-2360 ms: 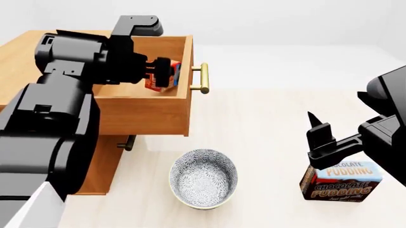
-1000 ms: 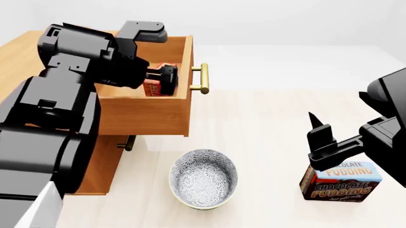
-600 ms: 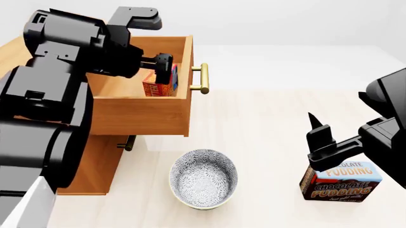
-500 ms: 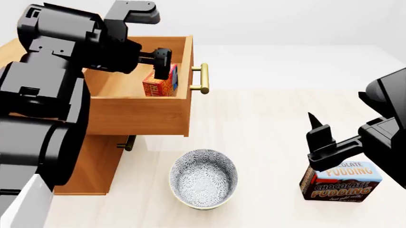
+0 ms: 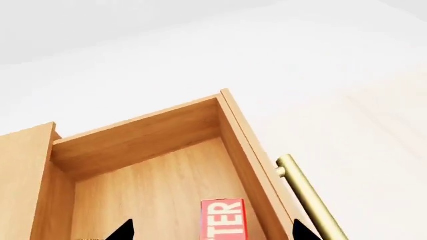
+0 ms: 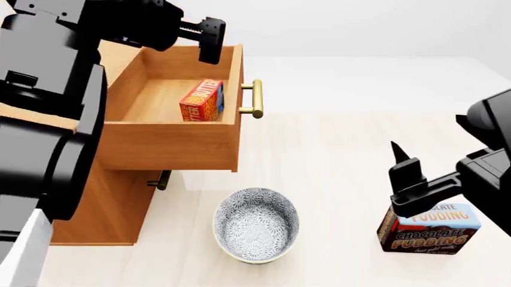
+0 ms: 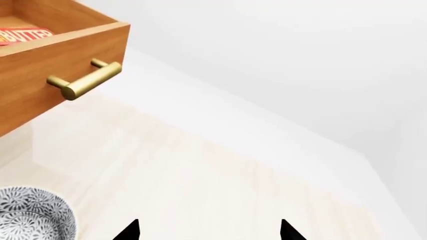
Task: Put the butter at the back in the top drawer of the cabinet and close it.
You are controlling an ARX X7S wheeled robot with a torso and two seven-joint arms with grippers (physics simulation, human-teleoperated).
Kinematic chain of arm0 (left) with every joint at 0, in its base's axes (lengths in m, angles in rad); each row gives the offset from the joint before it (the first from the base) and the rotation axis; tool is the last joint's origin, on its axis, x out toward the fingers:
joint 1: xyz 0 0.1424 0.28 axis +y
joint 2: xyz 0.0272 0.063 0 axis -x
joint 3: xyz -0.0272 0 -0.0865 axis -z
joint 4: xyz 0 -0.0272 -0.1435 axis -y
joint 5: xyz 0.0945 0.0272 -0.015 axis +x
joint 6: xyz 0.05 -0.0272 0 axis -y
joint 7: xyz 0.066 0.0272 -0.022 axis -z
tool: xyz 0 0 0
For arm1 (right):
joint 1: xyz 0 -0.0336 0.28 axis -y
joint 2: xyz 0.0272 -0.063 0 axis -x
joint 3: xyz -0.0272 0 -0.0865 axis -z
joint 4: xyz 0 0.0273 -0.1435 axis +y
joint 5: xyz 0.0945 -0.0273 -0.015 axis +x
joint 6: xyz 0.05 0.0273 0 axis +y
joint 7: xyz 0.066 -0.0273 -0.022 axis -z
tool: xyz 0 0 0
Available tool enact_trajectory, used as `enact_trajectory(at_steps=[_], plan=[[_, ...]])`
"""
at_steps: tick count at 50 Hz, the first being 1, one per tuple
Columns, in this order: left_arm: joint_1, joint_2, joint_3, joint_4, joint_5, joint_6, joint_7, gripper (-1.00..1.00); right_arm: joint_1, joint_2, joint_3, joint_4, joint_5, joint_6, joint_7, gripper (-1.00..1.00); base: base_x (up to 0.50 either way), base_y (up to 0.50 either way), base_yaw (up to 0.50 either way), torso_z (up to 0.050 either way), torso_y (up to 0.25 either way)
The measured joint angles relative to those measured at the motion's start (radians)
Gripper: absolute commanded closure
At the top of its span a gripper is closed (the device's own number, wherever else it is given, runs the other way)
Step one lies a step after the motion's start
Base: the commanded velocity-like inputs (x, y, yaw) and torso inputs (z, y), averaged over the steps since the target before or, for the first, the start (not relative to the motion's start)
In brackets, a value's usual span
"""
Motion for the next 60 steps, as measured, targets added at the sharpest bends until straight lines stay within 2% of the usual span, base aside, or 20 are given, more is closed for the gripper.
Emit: enact_trajectory(at_steps=[15, 33, 39, 45, 54, 60], plan=[[-0.028, 0.008, 0.154, 0.2, -0.293, -0.15, -0.377, -1.0, 0.015, 0.038, 0.022, -0.03, 0.024, -0.001, 0.014, -1.0, 0.0, 0.0, 0.0, 0.0, 0.0], [0.006, 0.01, 0.351, 0.457, -0.784, -0.185, -0.879, -1.0, 0.028, 0.121, 0.05, -0.082, 0.04, -0.009, 0.015, -1.0, 0.0, 0.0, 0.0, 0.0, 0.0], [0.028, 0.01, 0.44, 0.545, -0.954, -0.145, -1.048, -1.0, 0.03, 0.151, 0.058, -0.107, 0.043, -0.01, 0.011, -1.0, 0.0, 0.0, 0.0, 0.0, 0.0], [0.041, 0.011, 0.569, 0.607, -1.119, -0.066, -1.166, -1.0, 0.032, 0.178, 0.065, -0.131, 0.043, -0.01, 0.006, -1.0, 0.0, 0.0, 0.0, 0.0, 0.0], [0.014, 0.012, 0.849, 0.66, -1.378, 0.106, -1.25, -1.0, 0.028, 0.199, 0.07, -0.148, 0.04, -0.009, 0.001, -1.0, 0.0, 0.0, 0.0, 0.0, 0.0], [0.011, 0.012, 0.98, 0.688, -1.483, 0.191, -1.278, -1.0, 0.022, 0.206, 0.07, -0.151, 0.034, -0.011, -0.003, -1.0, 0.0, 0.0, 0.0, 0.0, 0.0]])
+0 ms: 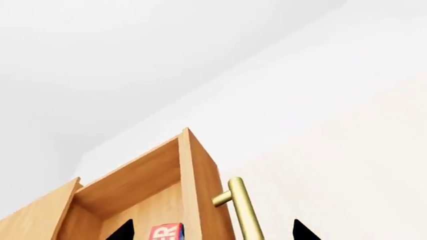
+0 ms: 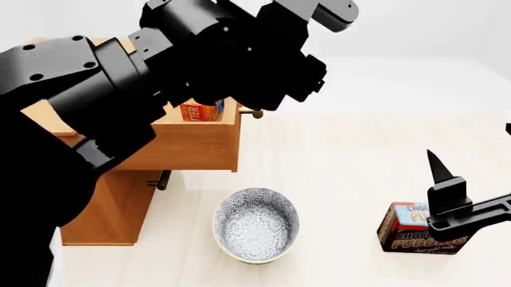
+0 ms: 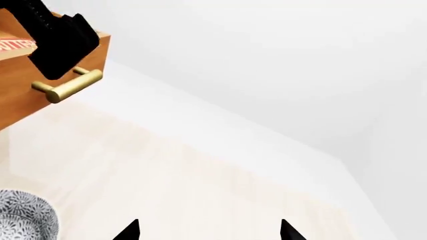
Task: Put the butter at the back in the top drawer of the cabinet and close it.
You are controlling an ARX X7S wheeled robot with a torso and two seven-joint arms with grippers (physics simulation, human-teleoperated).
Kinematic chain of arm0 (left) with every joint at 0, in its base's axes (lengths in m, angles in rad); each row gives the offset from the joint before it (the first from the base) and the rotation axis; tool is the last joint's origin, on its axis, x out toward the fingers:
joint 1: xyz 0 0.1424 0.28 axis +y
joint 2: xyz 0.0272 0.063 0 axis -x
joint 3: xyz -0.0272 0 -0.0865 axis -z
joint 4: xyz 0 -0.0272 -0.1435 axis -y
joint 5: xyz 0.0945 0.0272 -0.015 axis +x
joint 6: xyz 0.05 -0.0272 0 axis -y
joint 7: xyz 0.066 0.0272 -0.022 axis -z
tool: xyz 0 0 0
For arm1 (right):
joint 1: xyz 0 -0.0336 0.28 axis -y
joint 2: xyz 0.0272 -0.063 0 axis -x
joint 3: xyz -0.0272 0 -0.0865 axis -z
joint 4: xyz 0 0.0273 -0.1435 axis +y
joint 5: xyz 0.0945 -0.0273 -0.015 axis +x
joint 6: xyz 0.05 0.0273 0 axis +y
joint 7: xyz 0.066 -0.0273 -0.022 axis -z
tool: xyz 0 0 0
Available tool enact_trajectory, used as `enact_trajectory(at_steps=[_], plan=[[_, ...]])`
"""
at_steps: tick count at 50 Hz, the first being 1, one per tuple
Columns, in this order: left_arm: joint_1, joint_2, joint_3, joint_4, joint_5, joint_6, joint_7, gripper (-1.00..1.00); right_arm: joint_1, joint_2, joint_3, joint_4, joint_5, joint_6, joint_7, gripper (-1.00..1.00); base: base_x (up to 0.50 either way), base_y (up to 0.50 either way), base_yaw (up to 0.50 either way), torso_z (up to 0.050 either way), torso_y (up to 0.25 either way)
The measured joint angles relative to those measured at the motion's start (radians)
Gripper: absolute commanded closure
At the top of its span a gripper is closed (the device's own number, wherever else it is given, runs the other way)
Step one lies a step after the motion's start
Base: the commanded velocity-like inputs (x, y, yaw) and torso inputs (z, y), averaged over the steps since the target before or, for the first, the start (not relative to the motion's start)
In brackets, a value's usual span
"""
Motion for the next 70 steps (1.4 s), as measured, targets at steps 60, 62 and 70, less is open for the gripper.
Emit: enact_trajectory(at_steps=[60, 62, 70], plan=[[0.115, 0.0, 0.148, 0.288, 0.136, 0.0, -0.096, -1.0, -0.055, 0.008, -0.001, 0.004, -0.046, -0.027, -0.017, -1.0, 0.0, 0.0, 0.0, 0.0, 0.0], [0.118, 0.0, 0.148, 0.286, 0.14, 0.0, -0.083, -1.0, -0.055, 0.008, 0.0, 0.004, -0.045, -0.027, -0.016, -1.0, 0.0, 0.0, 0.0, 0.0, 0.0], [0.13, 0.0, 0.147, 0.276, 0.152, 0.002, -0.04, -1.0, -0.057, 0.009, 0.004, 0.004, -0.043, -0.025, -0.014, -1.0, 0.0, 0.0, 0.0, 0.0, 0.0]])
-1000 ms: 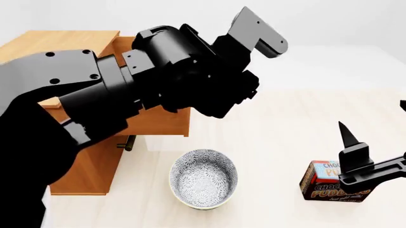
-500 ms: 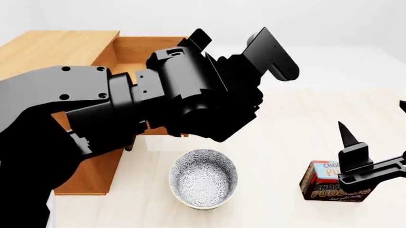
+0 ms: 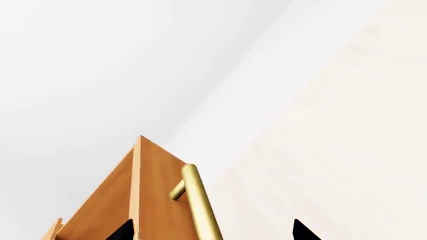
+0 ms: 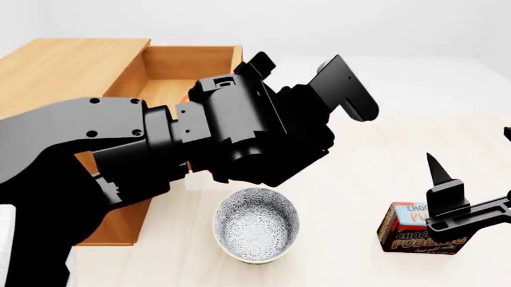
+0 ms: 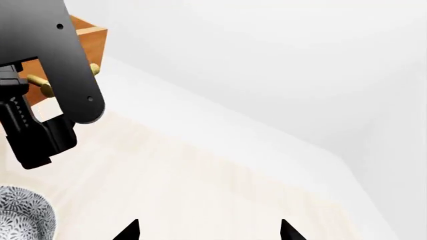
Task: Put the butter at the back in the top drawer of the cabinet and close it.
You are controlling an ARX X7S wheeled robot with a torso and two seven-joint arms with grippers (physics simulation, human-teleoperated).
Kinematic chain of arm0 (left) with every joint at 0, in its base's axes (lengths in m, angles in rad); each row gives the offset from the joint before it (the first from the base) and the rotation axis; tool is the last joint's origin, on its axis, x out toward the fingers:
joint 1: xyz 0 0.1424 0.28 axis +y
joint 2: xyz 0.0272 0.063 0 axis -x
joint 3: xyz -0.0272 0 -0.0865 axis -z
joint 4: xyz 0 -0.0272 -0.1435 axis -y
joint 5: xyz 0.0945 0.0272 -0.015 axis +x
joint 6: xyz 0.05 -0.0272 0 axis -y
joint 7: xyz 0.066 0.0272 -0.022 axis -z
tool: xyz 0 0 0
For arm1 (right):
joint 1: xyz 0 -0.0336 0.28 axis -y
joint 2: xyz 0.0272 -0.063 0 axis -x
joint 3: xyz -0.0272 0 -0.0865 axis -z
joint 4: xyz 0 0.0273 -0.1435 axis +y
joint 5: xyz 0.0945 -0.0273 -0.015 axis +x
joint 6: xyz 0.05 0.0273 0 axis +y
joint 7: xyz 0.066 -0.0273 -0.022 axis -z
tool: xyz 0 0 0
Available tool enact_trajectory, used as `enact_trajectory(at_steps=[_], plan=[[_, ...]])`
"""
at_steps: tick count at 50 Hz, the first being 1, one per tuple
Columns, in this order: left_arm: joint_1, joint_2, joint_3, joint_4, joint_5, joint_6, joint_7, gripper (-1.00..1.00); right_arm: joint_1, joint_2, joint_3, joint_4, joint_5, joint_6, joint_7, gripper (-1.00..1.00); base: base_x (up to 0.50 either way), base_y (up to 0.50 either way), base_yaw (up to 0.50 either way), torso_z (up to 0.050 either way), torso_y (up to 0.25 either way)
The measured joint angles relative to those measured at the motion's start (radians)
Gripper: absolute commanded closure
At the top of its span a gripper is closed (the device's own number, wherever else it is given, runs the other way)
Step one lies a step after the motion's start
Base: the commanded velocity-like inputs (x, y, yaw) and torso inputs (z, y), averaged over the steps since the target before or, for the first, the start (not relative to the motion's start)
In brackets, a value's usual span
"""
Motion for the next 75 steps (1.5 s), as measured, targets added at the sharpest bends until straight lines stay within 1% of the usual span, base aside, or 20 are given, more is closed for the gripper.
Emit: enact_trajectory(at_steps=[20, 40, 46, 62, 75], plan=[[0.03, 0.0, -0.001, -0.047, 0.027, -0.008, 0.062, -1.0, -0.014, 0.0, 0.002, 0.001, -0.01, -0.004, -0.002, -1.0, 0.0, 0.0, 0.0, 0.0, 0.0], [0.073, 0.0, -0.002, -0.096, 0.04, -0.085, 0.093, -1.0, -0.027, 0.0, 0.006, 0.001, -0.018, -0.008, -0.004, -1.0, 0.0, 0.0, 0.0, 0.0, 0.0], [0.079, 0.0, -0.007, -0.109, 0.05, -0.125, 0.083, -1.0, -0.028, 0.0, 0.01, 0.0, -0.014, -0.006, -0.002, -1.0, 0.0, 0.0, 0.0, 0.0, 0.0], [0.087, 0.0, -0.005, -0.185, 0.034, -0.235, 0.003, -1.0, -0.028, -0.001, 0.023, -0.005, -0.003, 0.002, 0.006, -1.0, 0.0, 0.0, 0.0, 0.0, 0.0], [0.102, 0.0, -0.005, -0.235, 0.067, -0.28, 0.006, -1.0, -0.033, -0.001, 0.028, -0.007, -0.005, 0.002, 0.007, -1.0, 0.0, 0.0, 0.0, 0.0, 0.0]])
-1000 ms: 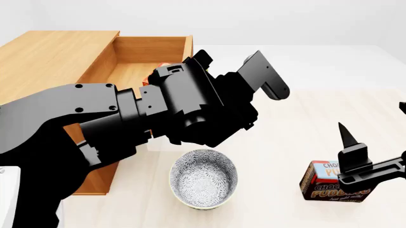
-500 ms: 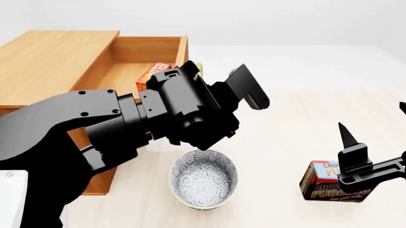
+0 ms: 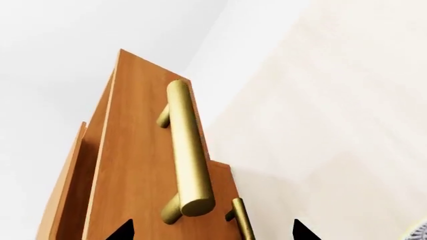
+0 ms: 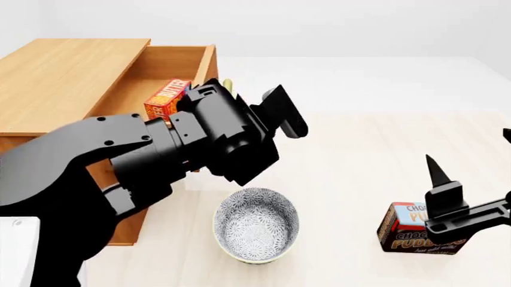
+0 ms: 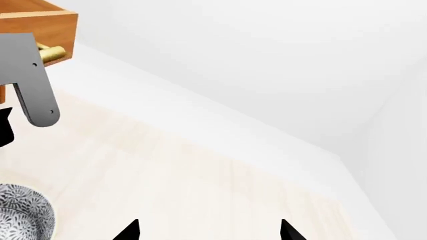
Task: Put the butter at the back in the top drawer of the cabinet and close it.
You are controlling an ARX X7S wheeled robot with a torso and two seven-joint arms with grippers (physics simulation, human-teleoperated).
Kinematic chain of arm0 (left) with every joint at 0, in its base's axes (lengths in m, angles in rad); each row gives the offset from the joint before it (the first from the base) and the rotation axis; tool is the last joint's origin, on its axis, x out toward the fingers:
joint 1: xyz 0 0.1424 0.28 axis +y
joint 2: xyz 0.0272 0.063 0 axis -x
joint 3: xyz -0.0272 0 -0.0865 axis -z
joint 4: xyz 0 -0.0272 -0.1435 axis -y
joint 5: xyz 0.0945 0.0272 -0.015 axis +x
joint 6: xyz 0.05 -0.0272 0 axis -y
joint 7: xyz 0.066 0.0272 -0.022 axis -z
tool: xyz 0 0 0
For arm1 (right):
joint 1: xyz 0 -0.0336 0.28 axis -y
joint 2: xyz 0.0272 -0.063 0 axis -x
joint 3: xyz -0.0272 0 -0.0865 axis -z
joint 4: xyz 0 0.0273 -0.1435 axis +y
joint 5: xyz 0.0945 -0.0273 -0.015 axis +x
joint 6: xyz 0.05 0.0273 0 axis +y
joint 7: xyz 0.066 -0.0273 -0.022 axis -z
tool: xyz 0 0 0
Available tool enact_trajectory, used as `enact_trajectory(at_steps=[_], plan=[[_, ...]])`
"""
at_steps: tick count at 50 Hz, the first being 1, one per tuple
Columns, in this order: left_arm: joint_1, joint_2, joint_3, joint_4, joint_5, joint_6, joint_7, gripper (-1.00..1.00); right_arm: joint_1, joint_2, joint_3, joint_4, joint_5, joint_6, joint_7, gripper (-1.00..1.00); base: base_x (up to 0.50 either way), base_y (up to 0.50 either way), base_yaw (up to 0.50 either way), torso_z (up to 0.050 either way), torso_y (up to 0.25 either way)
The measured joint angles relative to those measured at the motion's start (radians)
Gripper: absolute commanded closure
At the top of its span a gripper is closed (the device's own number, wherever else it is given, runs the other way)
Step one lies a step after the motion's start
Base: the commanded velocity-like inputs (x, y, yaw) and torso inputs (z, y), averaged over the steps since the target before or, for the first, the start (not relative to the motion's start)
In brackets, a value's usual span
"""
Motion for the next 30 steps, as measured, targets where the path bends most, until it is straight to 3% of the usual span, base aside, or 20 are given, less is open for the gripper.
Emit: enact_trajectory(at_steps=[30], plan=[[0.035, 0.0, -0.014, -0.155, 0.136, -0.043, 0.081, -1.0, -0.016, 0.0, 0.007, -0.004, -0.011, -0.003, -0.008, -1.0, 0.0, 0.0, 0.0, 0.0, 0.0]])
